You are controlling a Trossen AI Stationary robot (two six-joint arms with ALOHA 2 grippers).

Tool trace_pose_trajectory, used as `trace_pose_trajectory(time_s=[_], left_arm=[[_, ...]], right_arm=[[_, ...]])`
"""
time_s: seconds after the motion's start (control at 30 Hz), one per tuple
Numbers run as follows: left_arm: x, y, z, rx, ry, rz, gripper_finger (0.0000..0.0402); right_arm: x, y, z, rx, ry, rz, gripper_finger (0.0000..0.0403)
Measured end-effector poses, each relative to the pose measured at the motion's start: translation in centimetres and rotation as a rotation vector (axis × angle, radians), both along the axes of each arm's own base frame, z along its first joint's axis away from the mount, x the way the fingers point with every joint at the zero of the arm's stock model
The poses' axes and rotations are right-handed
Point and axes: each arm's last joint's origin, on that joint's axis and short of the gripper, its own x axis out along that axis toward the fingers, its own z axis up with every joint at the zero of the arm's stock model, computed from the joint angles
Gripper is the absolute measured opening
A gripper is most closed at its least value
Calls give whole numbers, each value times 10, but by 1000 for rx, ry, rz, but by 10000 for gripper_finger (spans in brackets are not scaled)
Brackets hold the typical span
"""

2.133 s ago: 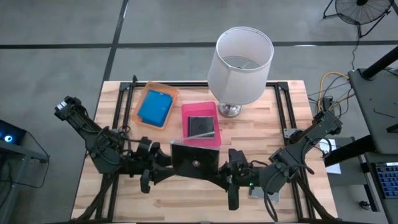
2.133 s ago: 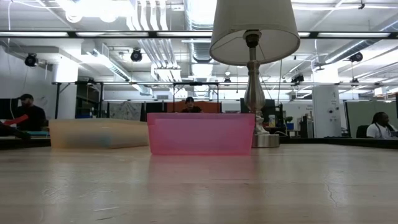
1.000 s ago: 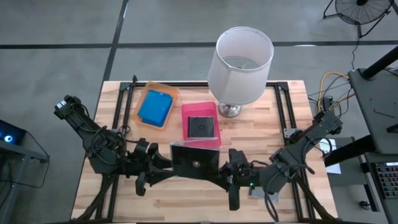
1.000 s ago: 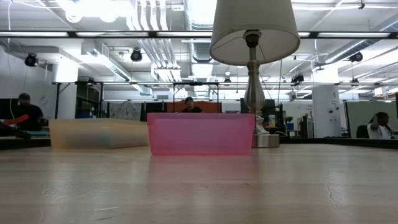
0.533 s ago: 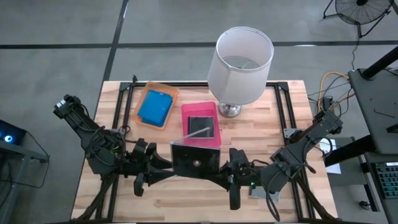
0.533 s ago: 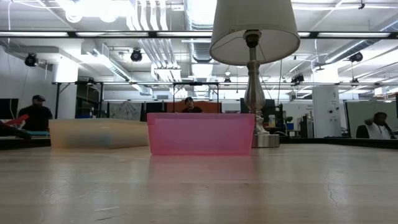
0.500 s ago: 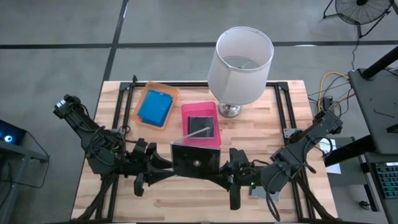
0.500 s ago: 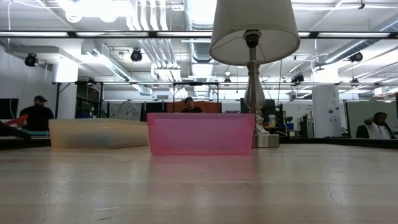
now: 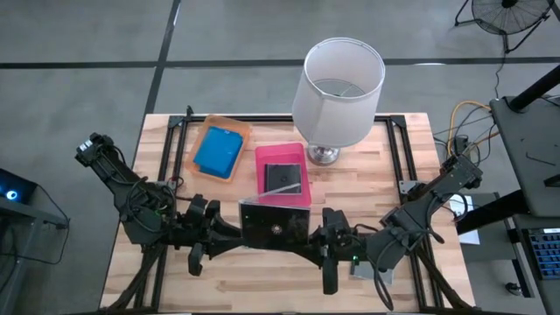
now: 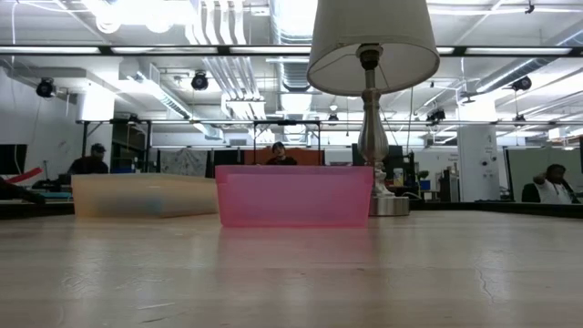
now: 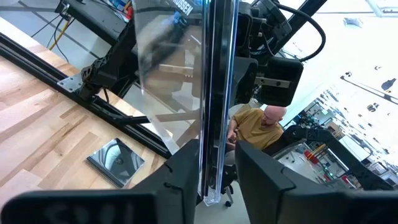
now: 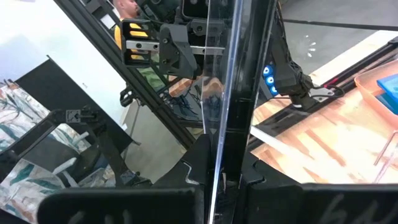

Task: Pick & place jewel cases by type
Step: Put the left black cd case into the pink bin

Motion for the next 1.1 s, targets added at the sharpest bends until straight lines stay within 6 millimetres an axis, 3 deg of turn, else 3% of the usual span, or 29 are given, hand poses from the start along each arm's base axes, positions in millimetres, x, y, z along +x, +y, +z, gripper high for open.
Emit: trace_pose_trajectory(time_s=[0.93, 1.1], left_arm=[[1, 0, 2, -2, -17, -4, 82], [1, 0, 2, 0, -17, -3, 64]], right_arm=[[0, 0, 0, 0, -1, -1, 13], [0, 0, 0, -2, -1, 0, 13]])
